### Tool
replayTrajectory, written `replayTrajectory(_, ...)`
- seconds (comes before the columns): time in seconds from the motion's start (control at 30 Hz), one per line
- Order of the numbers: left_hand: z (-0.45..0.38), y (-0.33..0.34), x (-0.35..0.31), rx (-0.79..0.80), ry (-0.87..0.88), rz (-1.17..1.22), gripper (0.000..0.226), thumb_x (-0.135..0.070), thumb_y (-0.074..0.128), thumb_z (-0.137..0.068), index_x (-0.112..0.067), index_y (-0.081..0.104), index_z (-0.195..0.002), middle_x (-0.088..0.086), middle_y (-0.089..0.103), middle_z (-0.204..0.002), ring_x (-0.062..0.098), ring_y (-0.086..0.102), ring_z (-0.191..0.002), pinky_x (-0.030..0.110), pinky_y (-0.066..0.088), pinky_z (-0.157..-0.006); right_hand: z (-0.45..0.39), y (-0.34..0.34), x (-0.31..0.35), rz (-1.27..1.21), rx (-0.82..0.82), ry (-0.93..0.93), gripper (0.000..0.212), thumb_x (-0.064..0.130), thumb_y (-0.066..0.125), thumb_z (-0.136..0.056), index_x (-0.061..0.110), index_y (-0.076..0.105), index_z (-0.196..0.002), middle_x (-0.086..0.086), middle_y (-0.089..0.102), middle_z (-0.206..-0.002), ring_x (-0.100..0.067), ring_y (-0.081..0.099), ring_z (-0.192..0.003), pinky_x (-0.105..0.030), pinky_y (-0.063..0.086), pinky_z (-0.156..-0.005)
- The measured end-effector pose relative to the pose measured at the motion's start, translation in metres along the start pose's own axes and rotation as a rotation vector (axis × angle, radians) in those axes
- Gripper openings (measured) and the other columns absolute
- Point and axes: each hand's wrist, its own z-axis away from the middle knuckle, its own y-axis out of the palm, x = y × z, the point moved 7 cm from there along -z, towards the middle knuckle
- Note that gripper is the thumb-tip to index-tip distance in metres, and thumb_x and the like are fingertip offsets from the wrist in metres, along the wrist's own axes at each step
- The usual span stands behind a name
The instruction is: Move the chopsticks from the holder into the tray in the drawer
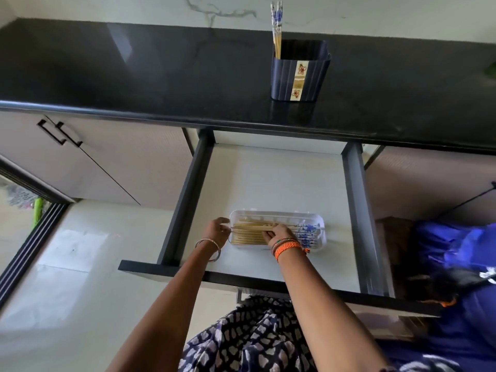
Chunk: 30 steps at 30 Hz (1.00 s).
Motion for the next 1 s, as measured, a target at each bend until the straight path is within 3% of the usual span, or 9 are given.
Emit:
replayTrajectory(0.13, 0.003, 0.004, 0.015, 0.031, -0.104, 0.093, 0.027, 0.002, 0.054, -0.084, 0.005, 0.057, -0.111, 0.017, 0.064, -0.071, 0.016, 0.051, -0.056, 0.024, 0.046, -0.058, -0.006, 0.006, 0.005, -0.032, 0.055, -0.003, 0.04, -0.003, 0.033, -0.099, -0.008, 0.039, -0.138, -0.025, 0.038, -0.145, -0.037, 0.041, -0.135, -0.043, 0.038, -0.111)
replayTrajectory(0.2, 0.001, 0.005, 0.016, 0.031, -0.115, 0.108, 0.027, 0.001, 0.054, -0.084, 0.005, 0.058, -0.11, 0.005, 0.057, -0.06, 0.013, 0.049, -0.053, 0.021, 0.043, -0.054, 0.0, 0.009, 0.005, -0.034, 0.07, 0.026, 0.044, 0.001, 0.026, -0.101, -0.007, 0.026, -0.145, -0.025, 0.031, -0.15, -0.037, 0.035, -0.139, -0.042, 0.032, -0.114)
replayTrajectory(0.3, 0.0, 0.005, 0.016, 0.021, -0.115, 0.134, 0.027, 0.002, 0.055, -0.083, 0.006, 0.06, -0.11, 0.011, 0.06, -0.062, 0.014, 0.049, -0.052, 0.022, 0.043, -0.053, 0.003, 0.014, 0.009, 0.119, 0.079, -0.054, 0.045, 0.001, 0.024, -0.102, -0.006, 0.021, -0.146, -0.023, 0.029, -0.152, -0.035, 0.031, -0.141, -0.042, 0.031, -0.115)
replayTrajectory(0.4, -0.001, 0.006, 0.018, 0.008, -0.08, 0.115, 0.028, 0.001, 0.055, -0.084, 0.004, 0.059, -0.111, 0.03, 0.067, -0.093, 0.025, 0.057, -0.065, 0.028, 0.047, -0.064, -0.01, 0.012, 0.007, 0.081, -0.049, -0.003, 0.036, -0.001, 0.029, -0.098, -0.006, 0.041, -0.132, -0.021, 0.048, -0.126, -0.029, 0.045, -0.128, -0.036, 0.04, -0.109)
replayTrajectory(0.47, -0.003, 0.008, 0.017, 0.013, -0.051, 0.111, 0.031, 0.001, 0.053, -0.085, 0.005, 0.056, -0.116, 0.03, 0.065, -0.104, 0.03, 0.061, -0.081, 0.038, 0.05, -0.077, -0.01, 0.01, 0.007, 0.096, -0.069, 0.017, 0.022, -0.006, 0.028, -0.093, -0.003, 0.049, -0.09, -0.014, 0.045, -0.083, -0.023, 0.053, -0.08, -0.026, 0.048, -0.072)
replayTrajectory(0.53, -0.005, 0.01, 0.017, 0.034, -0.067, 0.147, 0.035, 0.002, 0.051, -0.086, 0.003, 0.051, -0.122, 0.028, 0.063, -0.112, 0.033, 0.061, -0.095, 0.047, 0.05, -0.09, -0.012, 0.009, 0.009, 0.156, -0.062, -0.011, 0.028, -0.007, 0.025, -0.09, 0.006, 0.037, -0.07, -0.005, 0.029, -0.066, -0.015, 0.031, -0.056, -0.023, 0.031, -0.052)
replayTrajectory(0.7, -0.005, 0.016, 0.016, 0.103, -0.184, 0.385, 0.044, 0.005, 0.046, -0.088, 0.002, 0.041, -0.131, 0.022, 0.057, -0.109, 0.03, 0.059, -0.09, 0.033, 0.051, -0.072, -0.012, 0.009, 0.016, 0.226, -0.068, -0.072, 0.031, -0.005, 0.024, -0.087, 0.012, 0.032, -0.062, -0.001, 0.023, -0.063, -0.015, 0.021, -0.052, -0.023, 0.023, -0.048)
replayTrajectory(0.87, -0.008, 0.017, 0.013, 0.095, -0.198, 0.367, 0.039, 0.002, 0.048, -0.088, 0.003, 0.045, -0.127, 0.03, 0.054, -0.124, 0.039, 0.055, -0.11, 0.044, 0.048, -0.088, 0.001, 0.014, 0.02, 0.297, -0.007, -0.108, 0.028, -0.006, 0.031, -0.084, 0.007, 0.037, -0.06, -0.005, 0.033, -0.06, -0.016, 0.035, -0.052, -0.029, 0.047, -0.068)
replayTrajectory(1.0, -0.008, -0.002, -0.015, -0.064, -0.106, 0.276, 0.035, -0.002, 0.048, -0.088, 0.003, 0.049, -0.122, 0.026, 0.055, -0.124, 0.035, 0.053, -0.113, 0.035, 0.043, -0.093, 0.019, 0.04, 0.044, 0.301, 0.123, -0.164, 0.028, -0.003, 0.041, -0.09, 0.007, 0.049, -0.065, -0.007, 0.049, -0.062, -0.017, 0.047, -0.055, -0.027, 0.042, -0.057)
